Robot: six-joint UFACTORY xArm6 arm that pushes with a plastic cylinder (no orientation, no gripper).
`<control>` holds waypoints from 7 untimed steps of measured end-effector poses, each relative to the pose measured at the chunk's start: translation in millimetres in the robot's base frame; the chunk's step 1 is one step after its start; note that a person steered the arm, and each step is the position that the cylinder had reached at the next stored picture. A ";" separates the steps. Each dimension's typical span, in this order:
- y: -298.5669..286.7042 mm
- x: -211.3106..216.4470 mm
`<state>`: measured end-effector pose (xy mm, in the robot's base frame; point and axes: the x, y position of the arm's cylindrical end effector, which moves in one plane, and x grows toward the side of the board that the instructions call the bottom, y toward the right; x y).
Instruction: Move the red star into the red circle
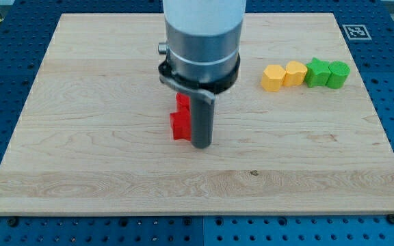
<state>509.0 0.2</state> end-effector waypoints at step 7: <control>-31.7 9.8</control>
<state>518.8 -31.5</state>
